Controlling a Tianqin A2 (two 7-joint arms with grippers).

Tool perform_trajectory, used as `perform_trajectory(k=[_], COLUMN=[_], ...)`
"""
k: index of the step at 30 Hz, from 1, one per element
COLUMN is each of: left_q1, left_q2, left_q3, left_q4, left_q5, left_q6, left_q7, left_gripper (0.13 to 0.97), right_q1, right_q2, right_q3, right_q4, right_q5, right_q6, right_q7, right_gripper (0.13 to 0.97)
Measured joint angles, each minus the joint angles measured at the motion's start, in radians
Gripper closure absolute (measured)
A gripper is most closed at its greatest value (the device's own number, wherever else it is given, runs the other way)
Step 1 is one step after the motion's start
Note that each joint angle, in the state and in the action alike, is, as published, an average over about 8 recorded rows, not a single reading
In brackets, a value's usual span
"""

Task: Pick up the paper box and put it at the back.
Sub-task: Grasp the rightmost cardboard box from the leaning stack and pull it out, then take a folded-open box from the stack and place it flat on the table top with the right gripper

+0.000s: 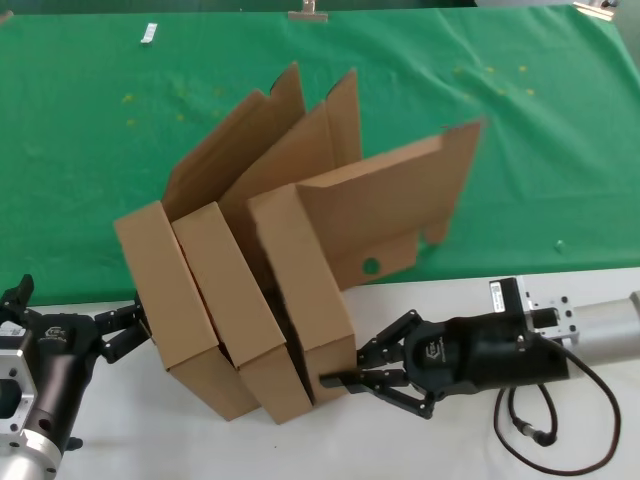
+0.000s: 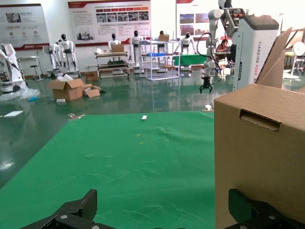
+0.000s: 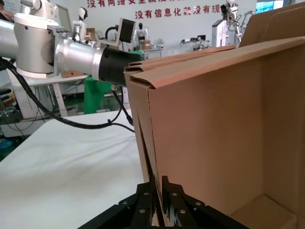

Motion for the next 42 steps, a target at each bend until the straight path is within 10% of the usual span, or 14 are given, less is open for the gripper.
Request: perform_trajectory(k=[23,42], left_q1=[0.0,0.0], left_q2=[0.0,0.0], left_q3=[0.0,0.0], left_q4=[0.0,0.0], left_q5=[0.0,0.0], left_q6=[0.0,0.0], left_q7=[0.0,-0.001], left_gripper=[0.132,0.132], right_q1=[0.159,0.402], right_q2=[0.109,0.102], right_q3=[0.165,0.153], right_q4=[0.027,-0.005], right_q5=[0.011,-0.147], right_q6=[-0.035,0.46], right_q7=[0.077,-0.229], right_gripper=[0.941,0.941])
